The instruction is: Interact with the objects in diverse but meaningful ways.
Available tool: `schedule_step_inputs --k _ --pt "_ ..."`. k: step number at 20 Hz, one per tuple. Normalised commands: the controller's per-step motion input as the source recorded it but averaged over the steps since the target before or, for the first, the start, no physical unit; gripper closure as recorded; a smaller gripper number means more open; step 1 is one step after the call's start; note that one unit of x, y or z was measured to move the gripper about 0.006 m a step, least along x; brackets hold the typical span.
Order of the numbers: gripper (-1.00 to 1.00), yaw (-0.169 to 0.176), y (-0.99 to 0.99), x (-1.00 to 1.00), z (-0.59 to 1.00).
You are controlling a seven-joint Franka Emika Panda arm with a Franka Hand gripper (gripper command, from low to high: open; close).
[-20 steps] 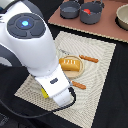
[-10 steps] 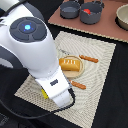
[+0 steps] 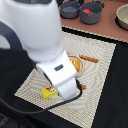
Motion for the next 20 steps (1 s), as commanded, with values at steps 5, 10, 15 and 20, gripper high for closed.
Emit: schedule_step_inputs --k 5,10,15,20 --pt "-1.00 -0.006 0.27 0.01 0.77" --pt "-1.00 -0.055 0.41 0.03 0.32" --pt "-1.00 -0.225 0.36 -0.06 0.00" --pt "-1.00 -0.258 0.42 0.00 0.00"
